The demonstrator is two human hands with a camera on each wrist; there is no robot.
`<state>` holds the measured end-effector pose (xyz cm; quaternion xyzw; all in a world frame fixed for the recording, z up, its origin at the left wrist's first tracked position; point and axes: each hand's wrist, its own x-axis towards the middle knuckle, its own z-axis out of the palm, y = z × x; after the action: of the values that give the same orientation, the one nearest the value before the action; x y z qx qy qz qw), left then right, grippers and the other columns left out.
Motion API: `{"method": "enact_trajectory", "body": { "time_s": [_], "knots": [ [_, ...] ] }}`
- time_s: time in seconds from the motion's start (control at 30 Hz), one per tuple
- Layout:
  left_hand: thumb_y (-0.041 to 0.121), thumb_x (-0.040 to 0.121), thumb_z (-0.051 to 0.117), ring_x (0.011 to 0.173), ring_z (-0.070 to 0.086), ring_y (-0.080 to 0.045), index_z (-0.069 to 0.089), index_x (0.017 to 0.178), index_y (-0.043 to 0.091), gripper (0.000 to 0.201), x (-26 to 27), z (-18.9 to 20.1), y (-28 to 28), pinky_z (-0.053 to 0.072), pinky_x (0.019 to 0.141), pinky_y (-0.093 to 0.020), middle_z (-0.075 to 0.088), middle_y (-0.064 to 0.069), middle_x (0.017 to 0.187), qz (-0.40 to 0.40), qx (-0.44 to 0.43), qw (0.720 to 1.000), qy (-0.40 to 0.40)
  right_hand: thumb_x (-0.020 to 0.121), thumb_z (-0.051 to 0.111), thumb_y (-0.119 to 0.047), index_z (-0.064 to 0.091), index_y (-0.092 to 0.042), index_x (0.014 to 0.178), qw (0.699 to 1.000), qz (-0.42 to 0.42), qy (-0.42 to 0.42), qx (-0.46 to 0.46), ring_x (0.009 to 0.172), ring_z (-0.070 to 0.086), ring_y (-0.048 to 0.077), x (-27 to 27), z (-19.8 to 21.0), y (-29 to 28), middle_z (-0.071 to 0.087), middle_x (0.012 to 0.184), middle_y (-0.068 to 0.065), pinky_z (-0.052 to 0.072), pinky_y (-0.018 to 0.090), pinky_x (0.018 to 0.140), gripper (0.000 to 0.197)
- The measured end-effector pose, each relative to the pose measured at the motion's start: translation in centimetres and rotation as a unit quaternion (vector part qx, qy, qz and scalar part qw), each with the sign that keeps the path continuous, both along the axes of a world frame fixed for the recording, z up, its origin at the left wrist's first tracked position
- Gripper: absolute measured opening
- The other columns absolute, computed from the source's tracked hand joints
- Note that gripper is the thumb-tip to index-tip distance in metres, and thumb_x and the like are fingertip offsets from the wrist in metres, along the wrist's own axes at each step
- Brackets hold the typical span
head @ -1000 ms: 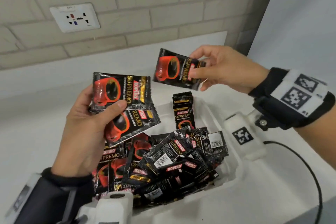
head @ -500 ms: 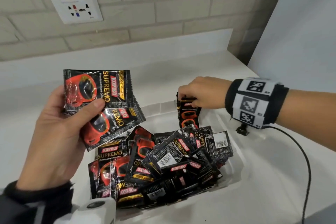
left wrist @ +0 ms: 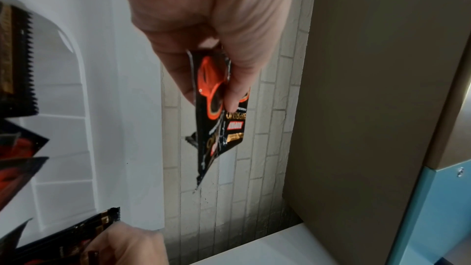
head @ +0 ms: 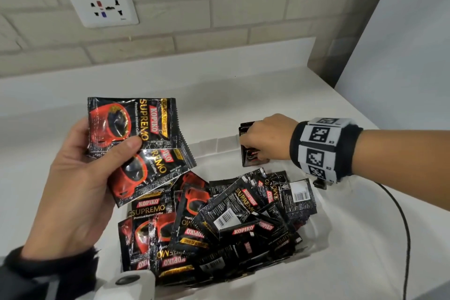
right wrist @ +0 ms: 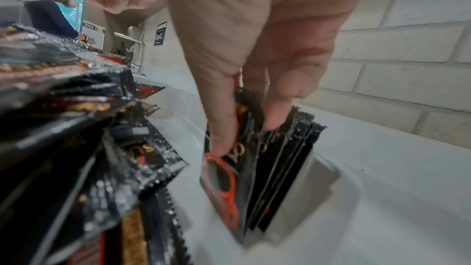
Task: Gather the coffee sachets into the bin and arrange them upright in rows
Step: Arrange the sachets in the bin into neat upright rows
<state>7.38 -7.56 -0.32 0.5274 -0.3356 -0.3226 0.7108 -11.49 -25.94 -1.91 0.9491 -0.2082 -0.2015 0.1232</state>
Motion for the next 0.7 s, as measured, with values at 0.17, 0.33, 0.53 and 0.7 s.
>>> {"method": "enact_trajectory", "body": {
  "time_s": [0.17, 0.33, 0.53, 0.7],
  "knots": [
    [0.009, 0.063, 0.061, 0.068, 0.069, -0.004, 0.070, 0.077, 0.038, 0.033, -0.2, -0.2, -0.2, 0.059, 0.057, -0.028, 0.072, 0.014, 0.079, 0.000, 0.003, 1.000, 0.001, 0.089, 0.052, -0.021, 0.048, -0.015, 0.114, 0.999, -0.003, 0.000, -0.039, 0.090, 0.060, 0.028, 0.0, -0.2, -0.3, 0.059, 0.107, 0.007, 0.030, 0.029, 0.059, 0.026],
    [0.015, 0.056, 0.067, 0.067, 0.069, -0.003, 0.071, 0.078, 0.039, 0.033, 0.0, -0.1, -0.2, 0.057, 0.054, -0.024, 0.071, 0.015, 0.078, 0.002, 0.007, 1.000, 0.003, 0.088, 0.058, -0.027, 0.044, -0.015, 0.118, 0.998, 0.003, -0.016, -0.068, 0.097, 0.058, 0.027, -0.2, 0.6, -0.7, 0.056, 0.110, 0.004, 0.032, 0.031, 0.058, 0.035],
    [0.027, 0.041, 0.070, 0.065, 0.069, -0.003, 0.071, 0.078, 0.039, 0.040, -0.1, -0.1, 0.0, 0.057, 0.052, -0.024, 0.071, 0.014, 0.078, -0.002, 0.008, 1.000, 0.006, 0.086, 0.060, -0.033, 0.041, -0.016, 0.118, 0.996, 0.009, -0.036, -0.086, 0.099, 0.055, 0.025, -0.8, 0.7, -0.7, 0.054, 0.110, 0.001, 0.036, 0.031, 0.062, 0.041],
    [0.014, 0.055, 0.066, 0.065, 0.068, -0.003, 0.071, 0.079, 0.038, 0.035, 0.0, -0.4, 0.2, 0.058, 0.054, -0.025, 0.071, 0.014, 0.078, 0.001, 0.020, 1.000, 0.010, 0.086, 0.059, -0.033, 0.040, -0.017, 0.113, 0.994, -0.022, -0.085, -0.070, 0.093, 0.056, 0.023, -1.1, 1.1, -1.0, 0.056, 0.106, -0.001, 0.035, 0.030, 0.061, 0.037]
  ]
}}
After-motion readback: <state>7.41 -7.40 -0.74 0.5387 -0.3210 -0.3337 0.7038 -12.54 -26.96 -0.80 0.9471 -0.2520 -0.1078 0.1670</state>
